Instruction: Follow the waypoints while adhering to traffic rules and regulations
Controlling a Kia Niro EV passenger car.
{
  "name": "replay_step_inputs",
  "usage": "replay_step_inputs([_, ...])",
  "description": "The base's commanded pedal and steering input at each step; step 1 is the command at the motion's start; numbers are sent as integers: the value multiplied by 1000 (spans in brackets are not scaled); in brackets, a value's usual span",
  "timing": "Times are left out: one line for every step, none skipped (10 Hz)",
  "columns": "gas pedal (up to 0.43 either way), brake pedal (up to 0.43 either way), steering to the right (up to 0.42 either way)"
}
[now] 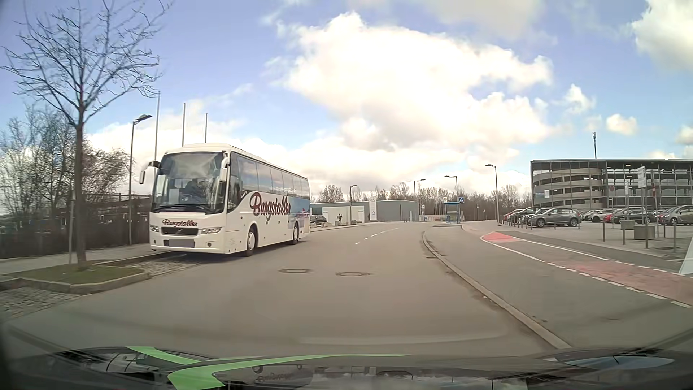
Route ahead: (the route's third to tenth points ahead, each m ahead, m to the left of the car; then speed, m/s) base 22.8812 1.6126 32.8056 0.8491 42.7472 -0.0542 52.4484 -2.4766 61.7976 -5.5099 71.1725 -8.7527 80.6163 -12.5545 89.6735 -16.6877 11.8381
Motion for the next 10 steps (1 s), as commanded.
replay_step_inputs([118,0,20])
replay_step_inputs([118,0,20])
replay_step_inputs([118,0,19])
replay_step_inputs([118,0,19])
replay_step_inputs([118,0,19])
replay_step_inputs([118,0,19])
replay_step_inputs([118,0,19])
replay_step_inputs([118,0,19])
replay_step_inputs([118,0,19])
replay_step_inputs([118,0,19])
